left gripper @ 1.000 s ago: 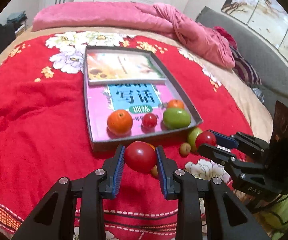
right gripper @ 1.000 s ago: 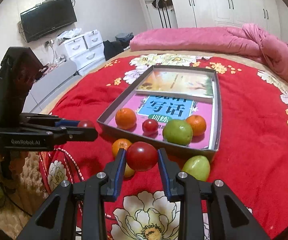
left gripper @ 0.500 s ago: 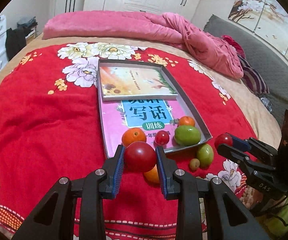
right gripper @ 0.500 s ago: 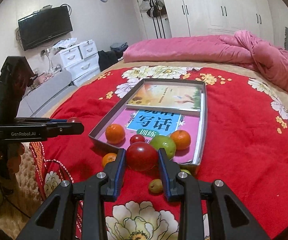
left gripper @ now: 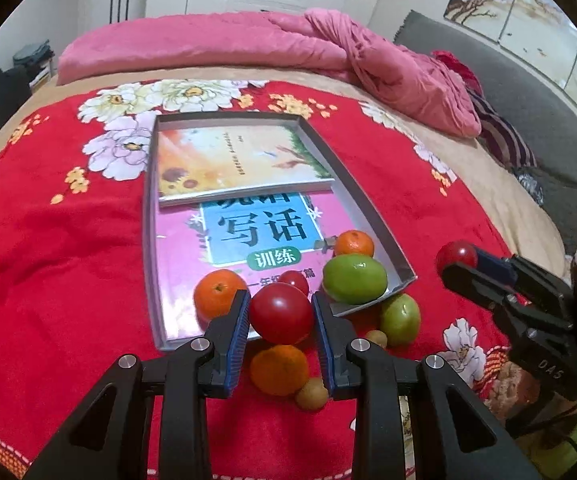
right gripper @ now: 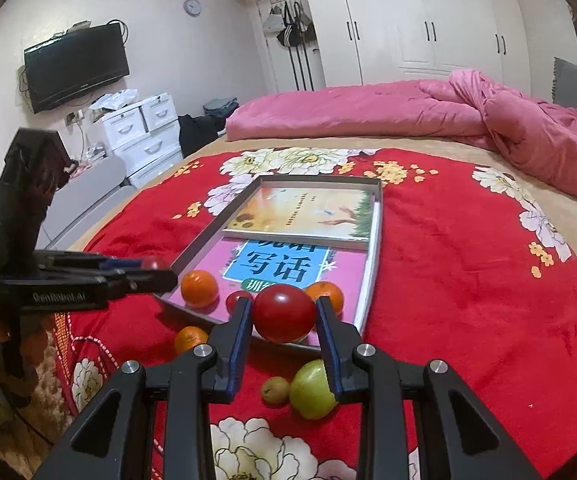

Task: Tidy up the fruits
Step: 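Lift and carry both held cherry tomatoes over the grey tray, then lower both cherry tomatoes into the tray and open both tools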

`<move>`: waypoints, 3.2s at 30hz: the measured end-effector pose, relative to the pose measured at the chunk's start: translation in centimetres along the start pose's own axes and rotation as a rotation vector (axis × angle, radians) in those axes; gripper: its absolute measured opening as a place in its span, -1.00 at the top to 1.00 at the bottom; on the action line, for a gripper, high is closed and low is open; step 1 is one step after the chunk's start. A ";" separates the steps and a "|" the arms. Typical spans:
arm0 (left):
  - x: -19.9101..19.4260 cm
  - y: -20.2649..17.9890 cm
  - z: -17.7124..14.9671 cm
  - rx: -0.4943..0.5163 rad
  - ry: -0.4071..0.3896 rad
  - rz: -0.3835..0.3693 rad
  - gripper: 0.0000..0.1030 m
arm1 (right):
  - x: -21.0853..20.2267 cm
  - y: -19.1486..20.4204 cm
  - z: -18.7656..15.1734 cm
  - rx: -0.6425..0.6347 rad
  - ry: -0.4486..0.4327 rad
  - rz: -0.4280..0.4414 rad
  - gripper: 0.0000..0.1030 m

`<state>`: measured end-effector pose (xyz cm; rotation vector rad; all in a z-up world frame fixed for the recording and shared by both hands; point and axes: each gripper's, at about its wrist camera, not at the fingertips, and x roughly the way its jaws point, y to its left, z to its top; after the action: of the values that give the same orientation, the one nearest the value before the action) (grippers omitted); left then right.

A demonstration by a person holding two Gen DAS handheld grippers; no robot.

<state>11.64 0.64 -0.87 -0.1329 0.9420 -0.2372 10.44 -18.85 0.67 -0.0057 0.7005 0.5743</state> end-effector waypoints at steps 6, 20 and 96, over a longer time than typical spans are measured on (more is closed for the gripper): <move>1.8 -0.6 0.0 0.017 0.032 0.009 0.38 | 0.2 -0.8 0.3 0.019 -0.003 -0.009 0.37; 3.6 -0.4 -0.2 0.027 0.065 0.040 0.38 | 0.8 -2.3 1.0 0.019 -0.009 -0.068 0.37; 4.6 0.1 -0.3 0.004 0.072 -0.002 0.38 | 6.6 -3.2 0.2 -0.119 0.178 -0.071 0.29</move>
<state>14.00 -0.51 -4.69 -0.1226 1.0134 -0.2474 16.18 -18.23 -3.77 -0.1940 0.8343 0.5505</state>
